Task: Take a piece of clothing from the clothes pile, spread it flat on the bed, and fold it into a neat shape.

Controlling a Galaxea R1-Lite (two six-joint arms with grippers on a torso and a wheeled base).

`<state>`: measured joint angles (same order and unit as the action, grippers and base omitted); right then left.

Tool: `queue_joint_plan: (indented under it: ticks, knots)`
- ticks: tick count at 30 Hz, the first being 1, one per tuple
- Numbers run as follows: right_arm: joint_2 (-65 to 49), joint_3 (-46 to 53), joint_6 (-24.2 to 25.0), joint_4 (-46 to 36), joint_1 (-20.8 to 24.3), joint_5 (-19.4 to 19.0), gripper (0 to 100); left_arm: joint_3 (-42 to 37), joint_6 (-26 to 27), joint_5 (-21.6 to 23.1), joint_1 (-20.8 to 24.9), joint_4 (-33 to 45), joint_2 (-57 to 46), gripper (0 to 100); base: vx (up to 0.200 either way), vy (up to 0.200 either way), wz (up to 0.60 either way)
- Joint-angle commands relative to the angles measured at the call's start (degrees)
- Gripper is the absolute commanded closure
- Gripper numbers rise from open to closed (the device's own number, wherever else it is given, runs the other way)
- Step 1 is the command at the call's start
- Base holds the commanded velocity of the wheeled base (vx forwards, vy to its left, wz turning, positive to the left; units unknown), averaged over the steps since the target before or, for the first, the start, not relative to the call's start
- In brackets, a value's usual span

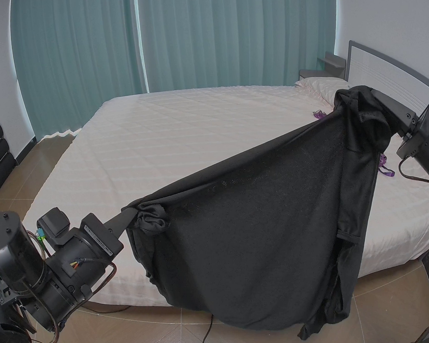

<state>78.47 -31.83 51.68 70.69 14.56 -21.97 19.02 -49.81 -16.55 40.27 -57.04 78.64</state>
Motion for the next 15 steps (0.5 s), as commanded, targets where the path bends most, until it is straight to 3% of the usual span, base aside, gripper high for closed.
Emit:
queue_joint_plan:
  ticks: [1,7,15]
  knots:
    - [9.16,3.27,0.18,4.89,-2.08,-0.18,100,1.46,-0.11,0.73,-0.63,0.00,5.12,100,0.200,0.000,0.00]
    - [15.04,7.13,0.27,11.48,-2.51,-0.18,100,4.19,-0.20,6.10,-6.87,-0.09,9.25,100,0.200,0.000,0.00]
    - [20.23,8.27,0.53,18.96,-5.85,-0.27,100,4.45,-2.92,7.68,-8.19,-0.88,12.41,100,0.200,0.000,0.00]
